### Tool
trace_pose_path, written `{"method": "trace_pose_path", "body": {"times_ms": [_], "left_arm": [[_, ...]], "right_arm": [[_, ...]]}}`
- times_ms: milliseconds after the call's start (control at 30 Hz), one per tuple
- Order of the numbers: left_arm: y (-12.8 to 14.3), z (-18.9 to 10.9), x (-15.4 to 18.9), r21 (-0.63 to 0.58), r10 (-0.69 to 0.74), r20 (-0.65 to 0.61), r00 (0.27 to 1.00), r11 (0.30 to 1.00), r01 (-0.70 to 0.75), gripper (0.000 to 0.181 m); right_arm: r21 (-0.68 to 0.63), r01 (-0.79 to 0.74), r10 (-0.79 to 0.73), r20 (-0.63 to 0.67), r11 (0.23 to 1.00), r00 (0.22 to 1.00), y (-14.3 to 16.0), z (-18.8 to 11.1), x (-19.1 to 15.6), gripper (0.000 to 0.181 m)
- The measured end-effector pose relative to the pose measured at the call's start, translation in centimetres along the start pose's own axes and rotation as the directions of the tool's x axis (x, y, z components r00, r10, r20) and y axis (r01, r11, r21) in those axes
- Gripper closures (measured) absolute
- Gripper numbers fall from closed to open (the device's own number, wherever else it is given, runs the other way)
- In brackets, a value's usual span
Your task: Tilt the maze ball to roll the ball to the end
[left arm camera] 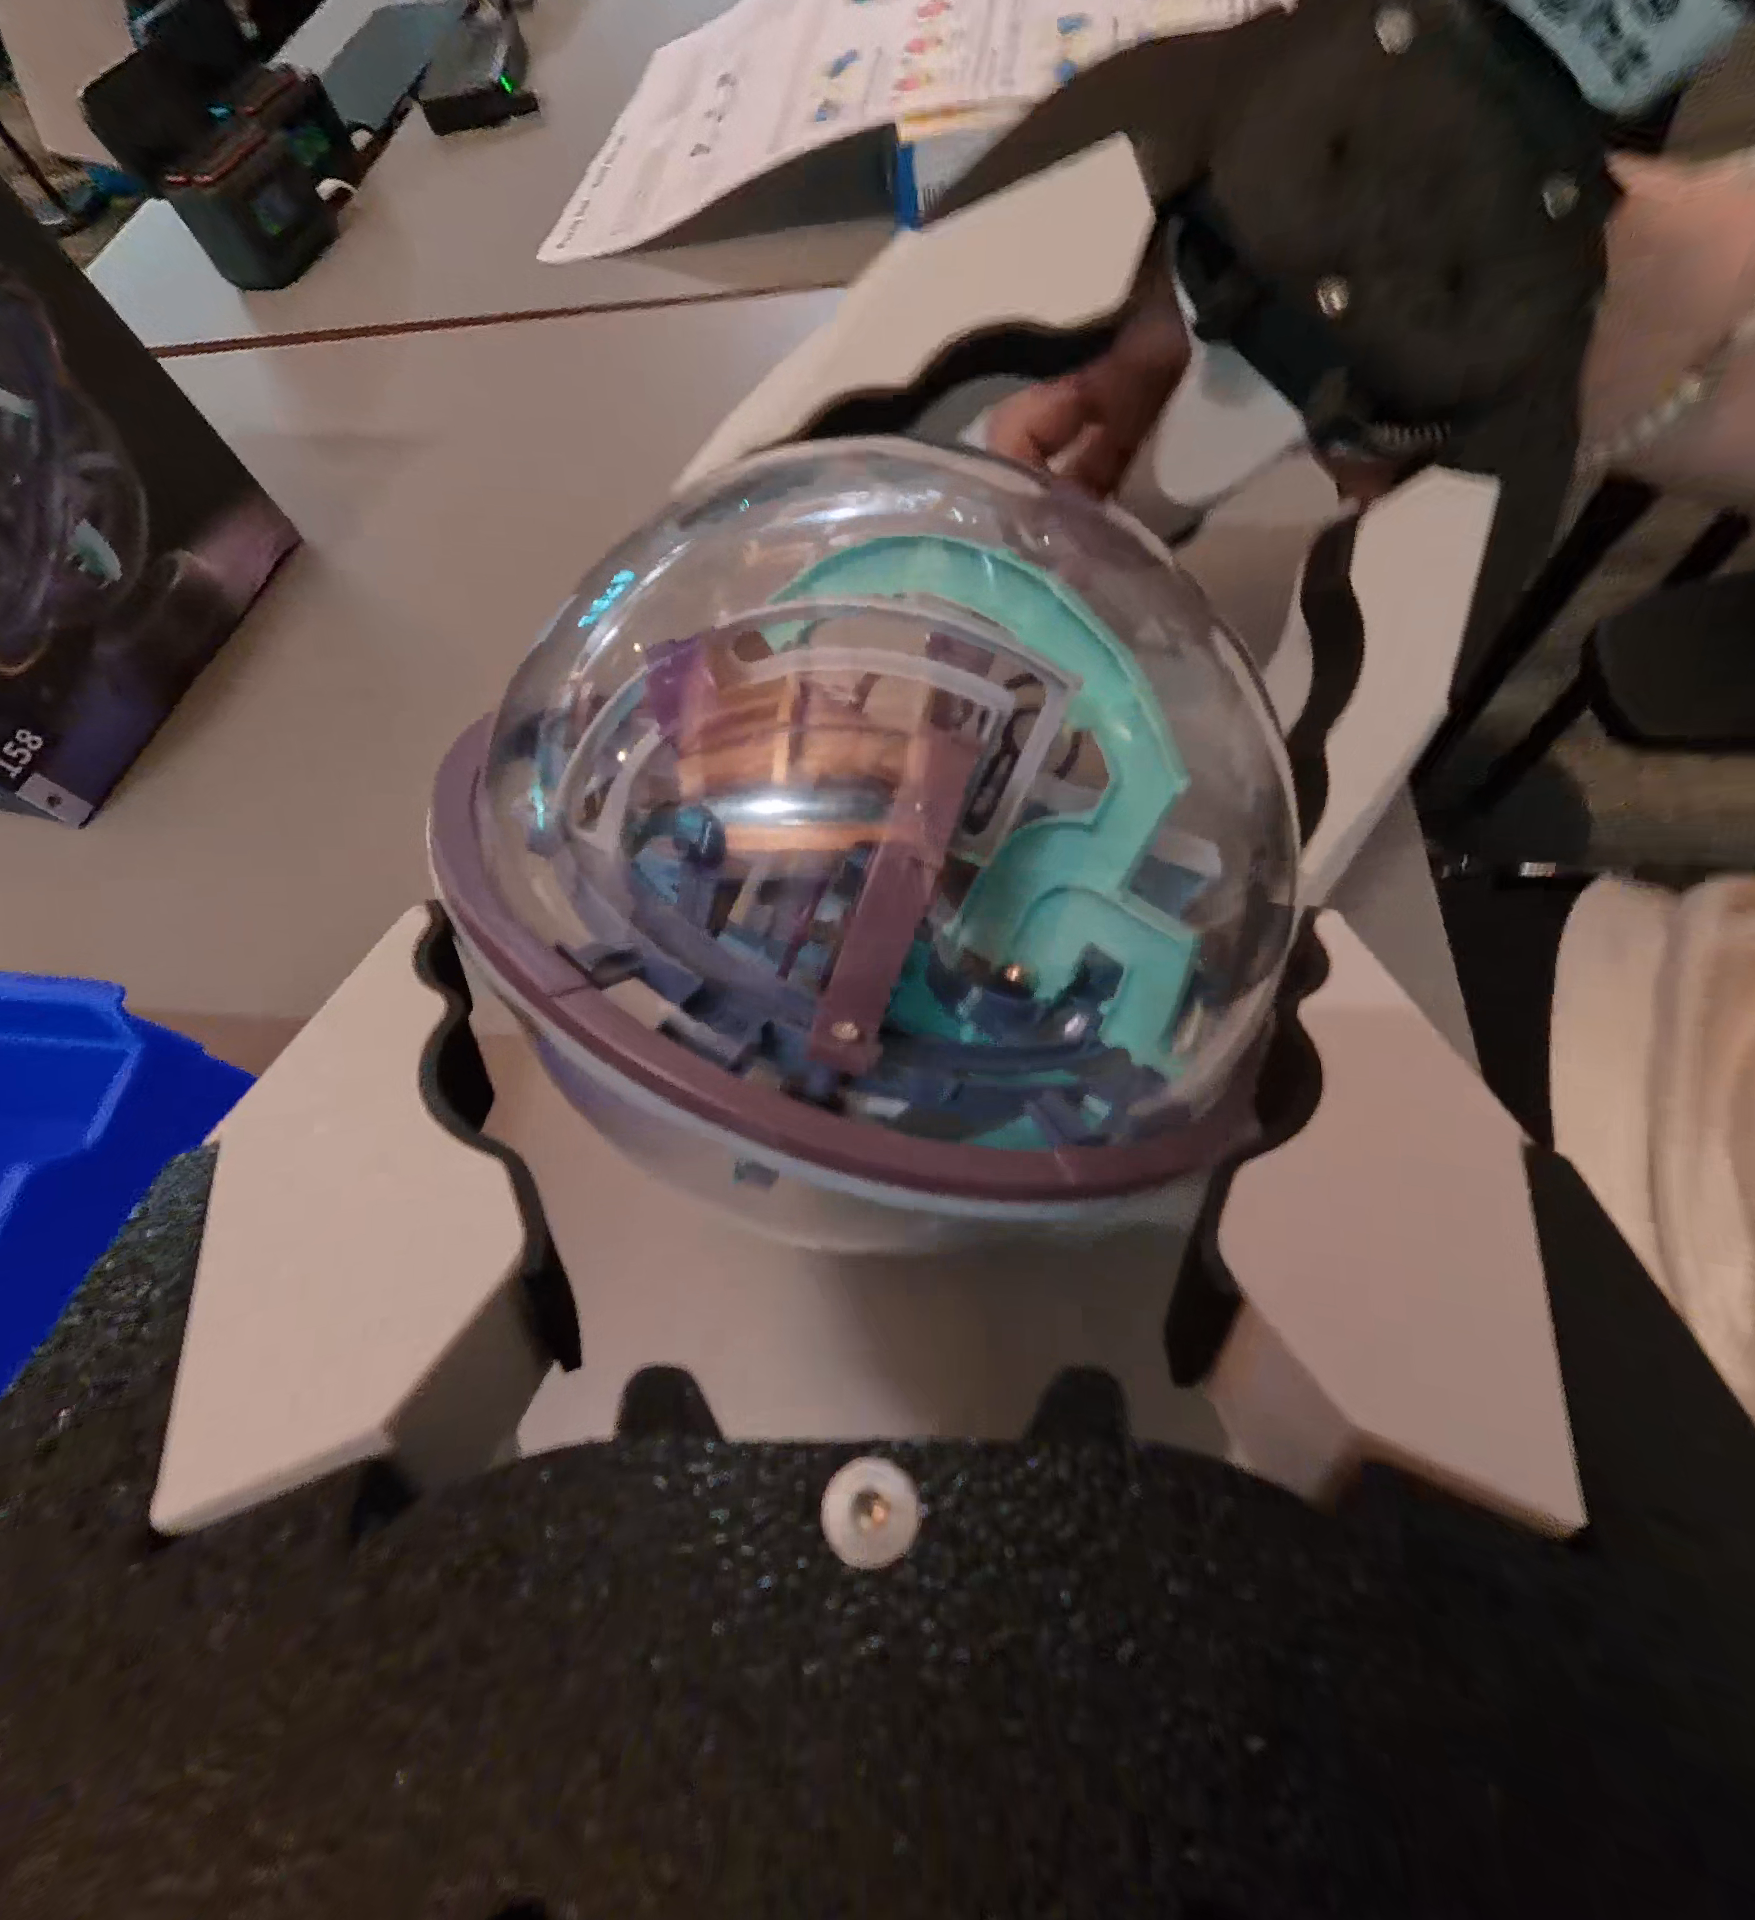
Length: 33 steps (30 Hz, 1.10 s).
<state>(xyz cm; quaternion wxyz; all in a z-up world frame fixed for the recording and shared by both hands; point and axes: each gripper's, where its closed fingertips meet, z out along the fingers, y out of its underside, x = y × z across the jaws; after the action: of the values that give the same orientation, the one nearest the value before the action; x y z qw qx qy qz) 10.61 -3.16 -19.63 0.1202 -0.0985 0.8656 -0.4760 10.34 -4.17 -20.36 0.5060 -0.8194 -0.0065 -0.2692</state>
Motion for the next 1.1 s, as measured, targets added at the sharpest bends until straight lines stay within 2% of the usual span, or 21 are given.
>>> {"method": "trace_pose_path", "body": {"times_ms": [67, 200, 267, 367, 433, 567, 700, 800, 867, 1000, 1100], "left_arm": [[0.2, -0.7, 0.1, -0.025, 0.054, -0.022, 0.998, 0.998, -0.054, 0.033], [-1.5, -2.7, -0.7, 0.048, 0.207, -0.048, 0.977, 0.978, -0.204, 0.039], [-1.7, -3.1, -1.2, 0.044, 0.248, -0.097, 0.964, 0.969, -0.244, 0.038], [-0.2, -2.6, -0.7, -0.001, 0.292, -0.244, 0.925, 0.953, -0.301, 0.044], [1.1, -2.0, -0.7, -0.056, 0.299, -0.28, 0.912, 0.943, -0.327, 0.04], [1.3, -1.3, -1.1, -0.108, 0.281, -0.22, 0.934, 0.945, -0.31, 0.04], [1.9, -1.1, -1.9, -0.205, 0.211, -0.105, 0.972, 0.952, -0.229, 0.038], [1.9, -0.9, -1.9, -0.235, 0.116, -0.048, 0.992, 0.964, -0.124, 0.039], [1.7, -0.8, -1.9, -0.244, 0.063, 0.003, 0.998, 0.968, -0.06, 0.039], [1.2, -1.0, -1.4, -0.246, 0.004, 0.059, 0.998, 0.969, 0.011, 0.04], [0.8, -1.3, -0.6, -0.238, 0.056, 0.014, 0.998, 0.97, -0.051, 0.041]], "right_arm": [[0.005, 0.026, -0.026, 0.045, 1.0, 0.999, -0.1, 0.2, 0.0, 0.032], [0.008, 0.077, -0.077, 0.12, 0.997, 0.99, -0.5, 0.7, -0.1, 0.033], [0.012, 0.103, -0.103, 0.151, 0.995, 0.983, -0.8, 1.0, -0.2, 0.033], [0.022, 0.109, -0.112, 0.188, 0.994, 0.976, -1.1, 1.2, -0.2, 0.033], [0.032, 0.088, -0.092, 0.199, 0.996, 0.976, -1.2, 1.5, -0.1, 0.033], [0.027, 0.055, -0.059, 0.169, 0.998, 0.984, -1.1, 1.4, 0.2, 0.035], [0.009, 0.056, -0.057, 0.024, 0.998, 0.998, -1.0, 0.6, 1.5, 0.035], [0.06, 0.036, -0.034, -0.032, 0.998, 0.999, -1.6, -0.2, 1.2, 0.049], [0.089, 0.031, -0.027, -0.049, 0.996, 0.998, -2.1, -0.4, 0.8, 0.061], [0.092, 0.066, -0.062, -0.042, 0.994, 0.997, -2.1, -0.5, 0.5, 0.06], [0.054, 0.1, -0.1, -0.001, 0.994, 0.995, -1.4, -0.5, 0.2, 0.052]]}}
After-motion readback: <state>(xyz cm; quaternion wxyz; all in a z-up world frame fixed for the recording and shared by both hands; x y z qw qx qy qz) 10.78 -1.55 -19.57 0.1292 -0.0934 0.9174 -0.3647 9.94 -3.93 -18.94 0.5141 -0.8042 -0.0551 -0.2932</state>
